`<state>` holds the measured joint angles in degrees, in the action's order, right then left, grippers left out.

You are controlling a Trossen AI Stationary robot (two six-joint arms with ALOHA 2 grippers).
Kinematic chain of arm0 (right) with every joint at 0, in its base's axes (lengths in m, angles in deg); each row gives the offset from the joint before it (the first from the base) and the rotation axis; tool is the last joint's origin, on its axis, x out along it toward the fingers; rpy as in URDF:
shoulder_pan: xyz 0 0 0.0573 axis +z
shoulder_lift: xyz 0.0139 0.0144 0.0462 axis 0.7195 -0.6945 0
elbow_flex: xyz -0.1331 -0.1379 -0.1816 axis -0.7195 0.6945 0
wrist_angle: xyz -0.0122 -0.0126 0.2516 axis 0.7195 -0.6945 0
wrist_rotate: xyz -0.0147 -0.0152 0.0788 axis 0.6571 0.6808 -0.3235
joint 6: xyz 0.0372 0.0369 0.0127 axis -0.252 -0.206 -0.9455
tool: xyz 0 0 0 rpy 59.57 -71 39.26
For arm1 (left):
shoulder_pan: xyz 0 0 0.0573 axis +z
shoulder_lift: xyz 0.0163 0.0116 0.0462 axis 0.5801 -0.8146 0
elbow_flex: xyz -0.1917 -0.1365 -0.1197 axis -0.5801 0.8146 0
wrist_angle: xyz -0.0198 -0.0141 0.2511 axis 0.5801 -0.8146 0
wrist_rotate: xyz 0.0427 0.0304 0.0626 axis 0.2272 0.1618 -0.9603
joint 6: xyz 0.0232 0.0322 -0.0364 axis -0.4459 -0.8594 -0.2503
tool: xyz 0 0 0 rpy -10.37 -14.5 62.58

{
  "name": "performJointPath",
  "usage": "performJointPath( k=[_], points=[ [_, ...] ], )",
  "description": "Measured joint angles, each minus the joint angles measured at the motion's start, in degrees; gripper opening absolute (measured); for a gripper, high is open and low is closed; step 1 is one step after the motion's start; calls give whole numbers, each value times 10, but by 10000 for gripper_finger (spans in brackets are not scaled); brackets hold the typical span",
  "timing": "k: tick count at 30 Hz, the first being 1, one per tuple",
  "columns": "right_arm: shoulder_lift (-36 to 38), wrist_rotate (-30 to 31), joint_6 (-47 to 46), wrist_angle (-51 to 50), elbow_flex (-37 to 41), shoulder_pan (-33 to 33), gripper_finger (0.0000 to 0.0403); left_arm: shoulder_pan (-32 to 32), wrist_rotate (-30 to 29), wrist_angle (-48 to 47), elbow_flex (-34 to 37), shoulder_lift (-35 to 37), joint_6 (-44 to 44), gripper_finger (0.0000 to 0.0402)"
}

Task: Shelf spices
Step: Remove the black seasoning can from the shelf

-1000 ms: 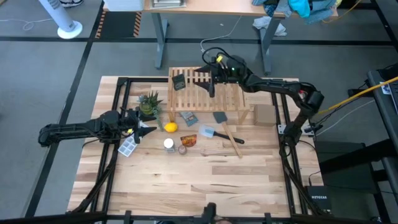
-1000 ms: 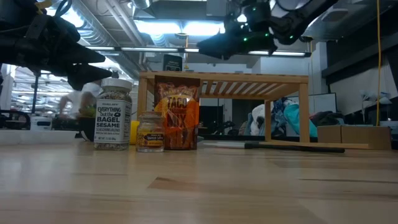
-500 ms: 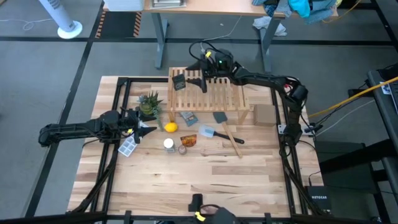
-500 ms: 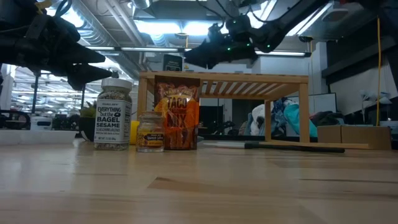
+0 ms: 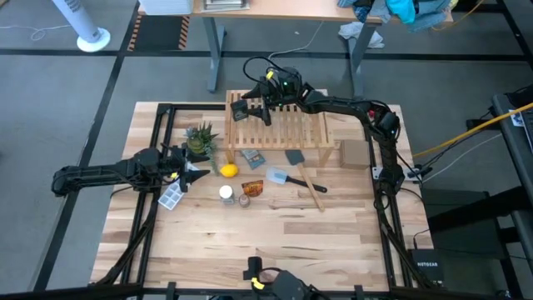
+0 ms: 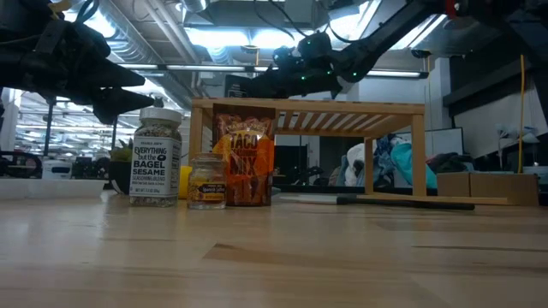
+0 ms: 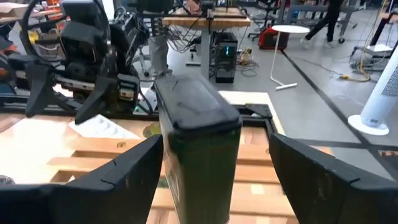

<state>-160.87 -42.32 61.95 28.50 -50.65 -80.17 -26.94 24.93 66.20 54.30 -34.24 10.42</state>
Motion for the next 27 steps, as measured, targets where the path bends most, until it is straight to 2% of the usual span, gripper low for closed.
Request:
performJointPath(
  k=[9,13,21,27],
  points=[
    [0,0,0,-4,0,2,287,0,0,0,0,0,0,258],
    [0,0,5,-8,0,9,248,0,0,0,0,0,0,258],
    [1,0,7,-12,0,23,130,0,0,0,0,0,0,258],
    [1,0,6,-17,-1,28,121,0,0,0,0,0,0,258]
  ],
)
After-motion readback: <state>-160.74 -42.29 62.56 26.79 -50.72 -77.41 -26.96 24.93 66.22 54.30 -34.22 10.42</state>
